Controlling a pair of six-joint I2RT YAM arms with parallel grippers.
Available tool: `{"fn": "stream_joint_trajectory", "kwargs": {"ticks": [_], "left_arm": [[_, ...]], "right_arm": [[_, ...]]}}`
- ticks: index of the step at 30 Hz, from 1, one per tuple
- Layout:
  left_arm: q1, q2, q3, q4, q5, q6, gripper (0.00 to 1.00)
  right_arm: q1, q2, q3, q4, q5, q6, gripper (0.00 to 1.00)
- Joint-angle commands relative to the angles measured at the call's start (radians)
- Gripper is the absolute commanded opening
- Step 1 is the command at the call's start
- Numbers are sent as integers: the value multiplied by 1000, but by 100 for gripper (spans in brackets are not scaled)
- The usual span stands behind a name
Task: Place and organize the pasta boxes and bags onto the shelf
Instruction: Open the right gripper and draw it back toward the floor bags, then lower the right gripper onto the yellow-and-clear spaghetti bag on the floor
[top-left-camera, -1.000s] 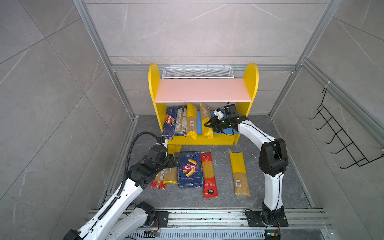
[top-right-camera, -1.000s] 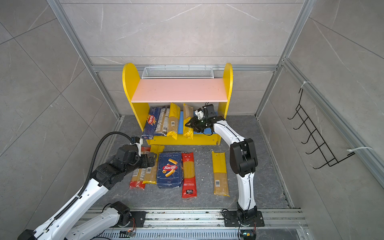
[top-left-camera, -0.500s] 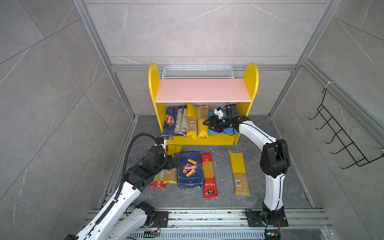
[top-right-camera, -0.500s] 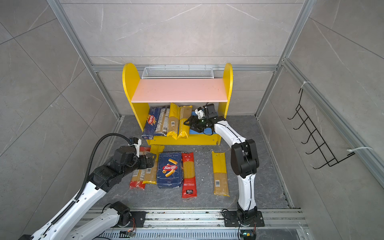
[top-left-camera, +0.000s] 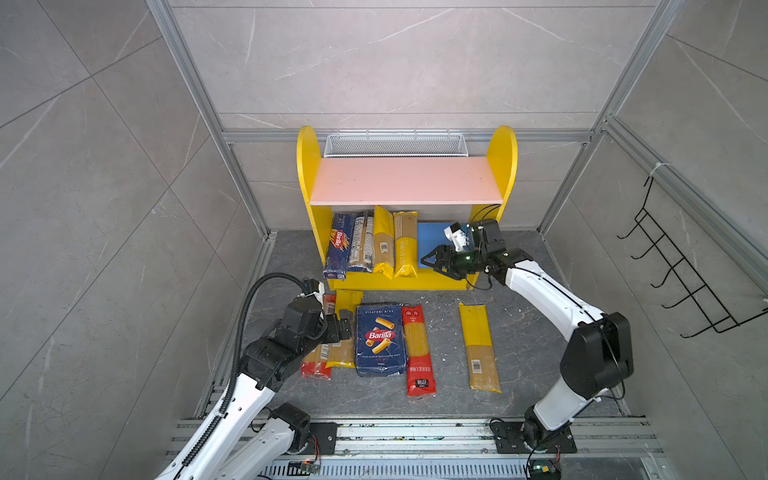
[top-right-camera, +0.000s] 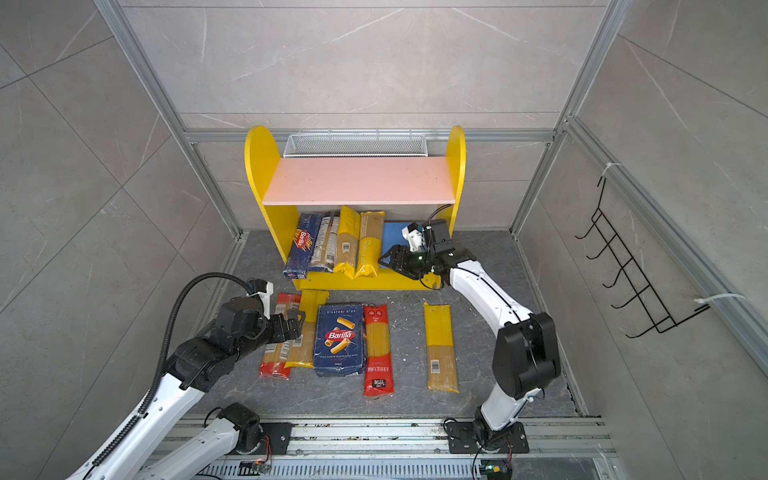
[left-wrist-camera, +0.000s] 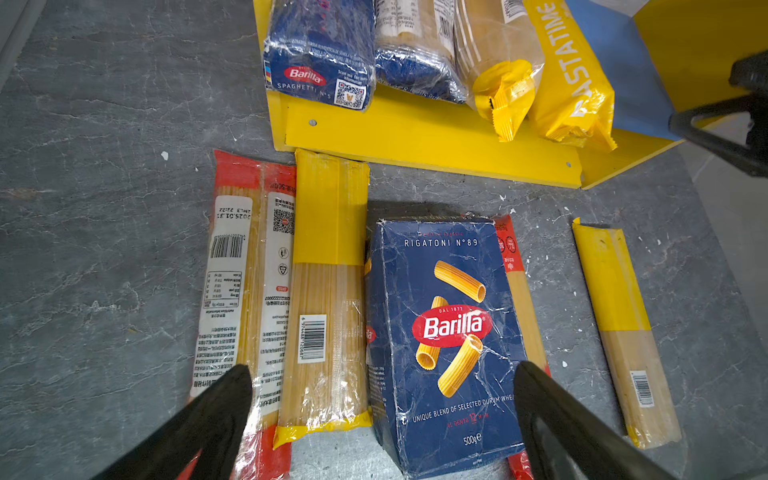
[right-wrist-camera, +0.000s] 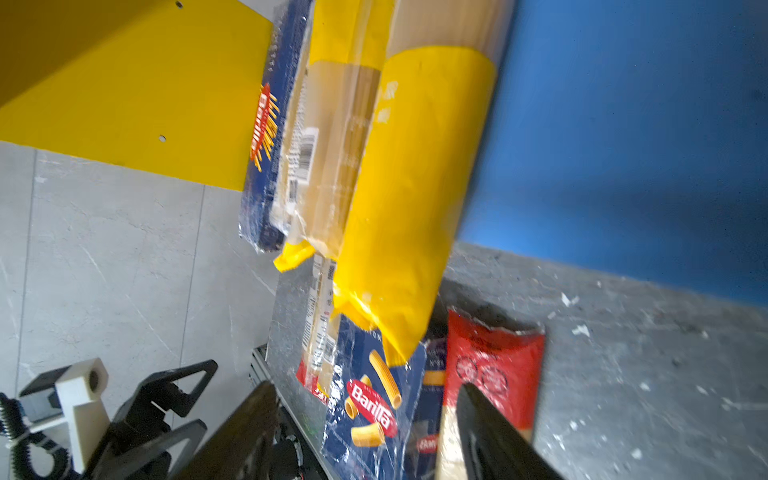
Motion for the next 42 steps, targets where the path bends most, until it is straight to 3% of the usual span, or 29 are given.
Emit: {"fn": "stream_joint_trajectory", "kwargs": {"ticks": [1,9,15,17,20,29,42], "left_arm": [[4,-35,-11,4,5,-23,100],[4,-55,-46,31,51,-66,100],[-9,-55,-93,115,122,-131,100],[-27,-58,-117,151,139,-158,100],[-103,-46,-146,188,117,-188,100],[-411,72,-129,259,-77,-207,100],[-481,172,-52,292,-75,-185,100]], "right_arm": [[2,-85,-121,-64,64,-49,70],[2,-302,-382,-178,214,-60,80],[1,-421,-452,-289,312,-39,85],[0,-442,-465,-332,361,-23,91],[-4,-458,-488,-381,419,3,96],[-6,-466,-551,-407,469,60,97],[-10,-440,-640,-382,537,90,97]]}}
